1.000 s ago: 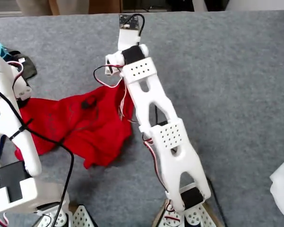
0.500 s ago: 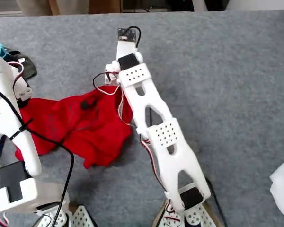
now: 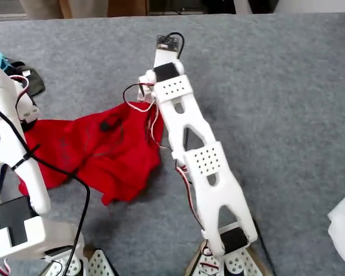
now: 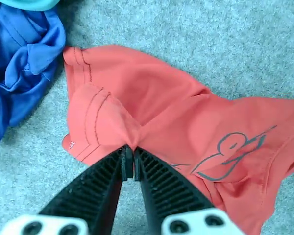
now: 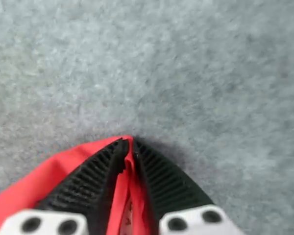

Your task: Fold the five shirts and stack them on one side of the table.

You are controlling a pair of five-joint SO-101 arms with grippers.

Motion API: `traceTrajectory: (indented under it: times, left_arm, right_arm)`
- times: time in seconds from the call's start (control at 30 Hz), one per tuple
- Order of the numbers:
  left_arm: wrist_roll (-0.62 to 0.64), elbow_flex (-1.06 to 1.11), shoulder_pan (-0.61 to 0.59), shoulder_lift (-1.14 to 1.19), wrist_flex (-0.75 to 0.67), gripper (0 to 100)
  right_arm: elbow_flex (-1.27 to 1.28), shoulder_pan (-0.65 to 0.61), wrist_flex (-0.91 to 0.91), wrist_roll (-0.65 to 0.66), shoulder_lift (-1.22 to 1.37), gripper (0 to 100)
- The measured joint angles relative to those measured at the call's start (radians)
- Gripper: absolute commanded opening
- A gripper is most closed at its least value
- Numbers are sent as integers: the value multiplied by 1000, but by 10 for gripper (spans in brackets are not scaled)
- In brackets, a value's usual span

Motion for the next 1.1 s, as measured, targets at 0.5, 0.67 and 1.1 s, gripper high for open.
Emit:
traceTrajectory:
  times: [0.5, 0.67, 1.1]
  left_arm:
    - [130, -382, 121, -2, -176, 18]
    - [143, -419, 183, -2, -193, 18]
    - [109, -269, 242, -2, 0, 18]
  right_arm:
    - [-302, 175, -44, 104, -318, 5]
    - [-304, 195, 26, 193, -508, 5]
    - [-44, 267, 245, 405, -778, 5]
